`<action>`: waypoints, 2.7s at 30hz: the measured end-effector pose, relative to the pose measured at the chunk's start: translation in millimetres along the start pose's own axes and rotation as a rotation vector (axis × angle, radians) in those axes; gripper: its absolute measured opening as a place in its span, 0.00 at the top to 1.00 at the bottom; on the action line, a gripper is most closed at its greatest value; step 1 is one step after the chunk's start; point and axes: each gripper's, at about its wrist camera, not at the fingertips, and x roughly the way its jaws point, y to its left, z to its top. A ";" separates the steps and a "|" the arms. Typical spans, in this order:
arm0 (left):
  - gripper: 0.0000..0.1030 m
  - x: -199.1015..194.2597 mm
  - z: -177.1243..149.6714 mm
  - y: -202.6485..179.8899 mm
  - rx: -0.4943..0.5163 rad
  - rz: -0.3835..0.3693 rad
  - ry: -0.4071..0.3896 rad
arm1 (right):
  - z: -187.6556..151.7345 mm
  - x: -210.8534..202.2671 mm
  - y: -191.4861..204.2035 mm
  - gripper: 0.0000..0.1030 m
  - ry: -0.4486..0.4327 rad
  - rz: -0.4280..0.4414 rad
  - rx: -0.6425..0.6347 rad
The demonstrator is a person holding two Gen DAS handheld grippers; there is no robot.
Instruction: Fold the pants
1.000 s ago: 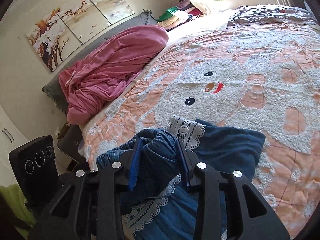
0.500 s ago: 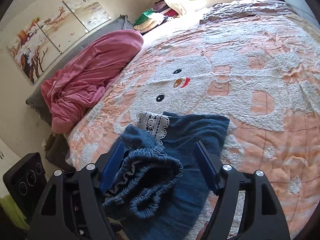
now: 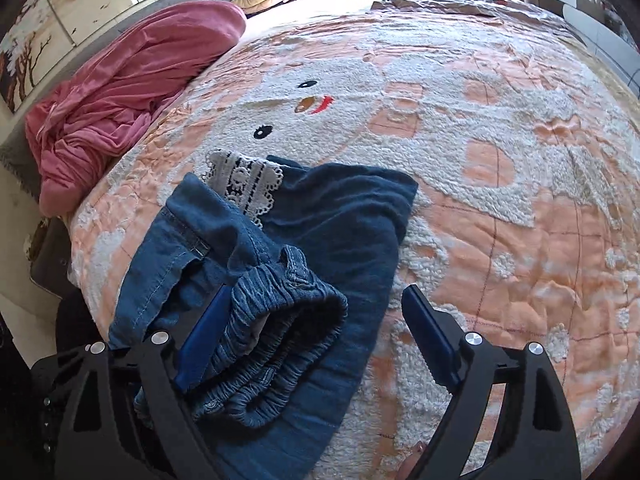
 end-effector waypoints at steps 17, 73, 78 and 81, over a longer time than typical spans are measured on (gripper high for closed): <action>0.22 -44.9 13.1 15.4 -0.027 0.039 -0.044 | -5.8 -66.5 -4.1 0.10 -0.196 0.077 0.062; 0.45 15.1 57.1 111.1 -0.134 0.077 0.126 | -105.7 -30.4 150.7 0.94 -0.172 0.035 -0.742; 0.44 17.8 57.0 107.9 -0.127 0.078 0.115 | -117.3 -26.4 140.8 0.94 -0.147 0.025 -0.743; 0.44 18.4 56.8 105.1 -0.112 0.088 0.111 | -127.0 -25.5 140.9 0.94 -0.155 0.016 -0.738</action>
